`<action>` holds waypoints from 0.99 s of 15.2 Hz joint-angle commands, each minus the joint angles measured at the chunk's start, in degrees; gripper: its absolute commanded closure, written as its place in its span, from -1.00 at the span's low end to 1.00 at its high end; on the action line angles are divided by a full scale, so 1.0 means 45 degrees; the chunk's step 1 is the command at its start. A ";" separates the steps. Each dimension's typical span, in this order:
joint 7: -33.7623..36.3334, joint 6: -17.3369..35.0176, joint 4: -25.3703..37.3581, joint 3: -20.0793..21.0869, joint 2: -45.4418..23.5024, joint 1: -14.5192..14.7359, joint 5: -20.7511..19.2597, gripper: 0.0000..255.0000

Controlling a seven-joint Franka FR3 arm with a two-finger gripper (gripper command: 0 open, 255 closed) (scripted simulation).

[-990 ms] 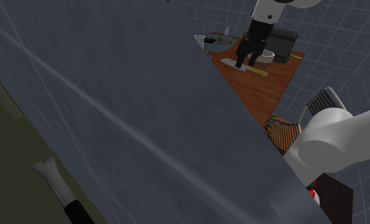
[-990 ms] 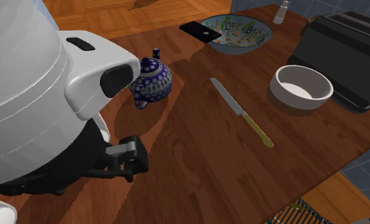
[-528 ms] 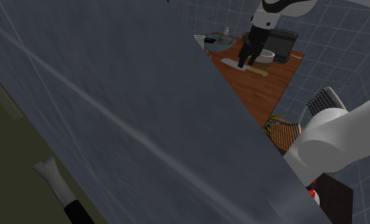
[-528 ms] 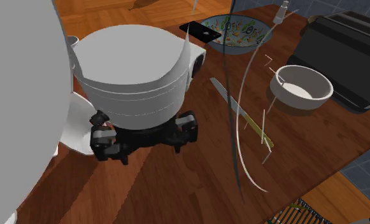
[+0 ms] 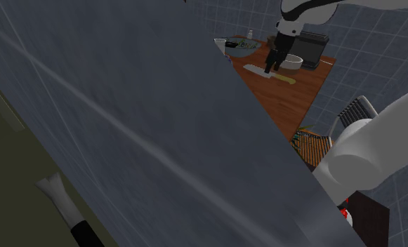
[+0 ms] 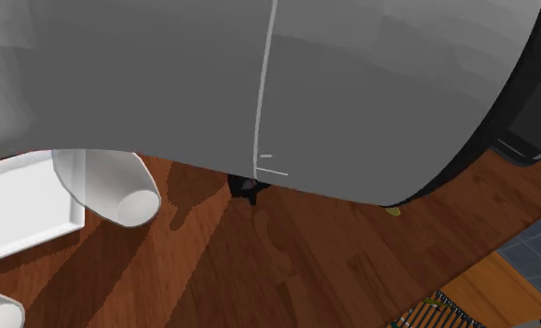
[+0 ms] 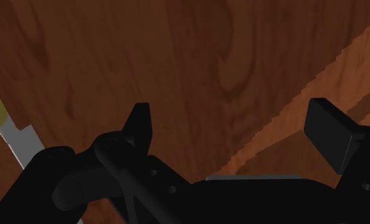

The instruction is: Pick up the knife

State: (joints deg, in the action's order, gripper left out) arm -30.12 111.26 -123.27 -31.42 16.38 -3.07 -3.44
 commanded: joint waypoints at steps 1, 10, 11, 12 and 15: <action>-0.0902 0.0446 0.0457 -0.0528 -0.0901 0.0036 0.0338 -1.00; -0.5114 0.0843 0.4178 -0.1870 -0.5812 -0.0764 0.3514 -1.00; -0.5531 0.0773 0.4703 -0.1864 -0.6389 -0.1018 0.3914 -1.00; -0.5917 0.0683 0.5254 -0.1822 -0.6961 -0.1307 0.4295 -1.00; -0.6880 0.0311 0.7071 -0.1548 -0.8642 -0.2313 0.5305 -1.00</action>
State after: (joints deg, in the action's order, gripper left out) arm -59.61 112.94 -93.78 -38.77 -20.20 -12.10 18.97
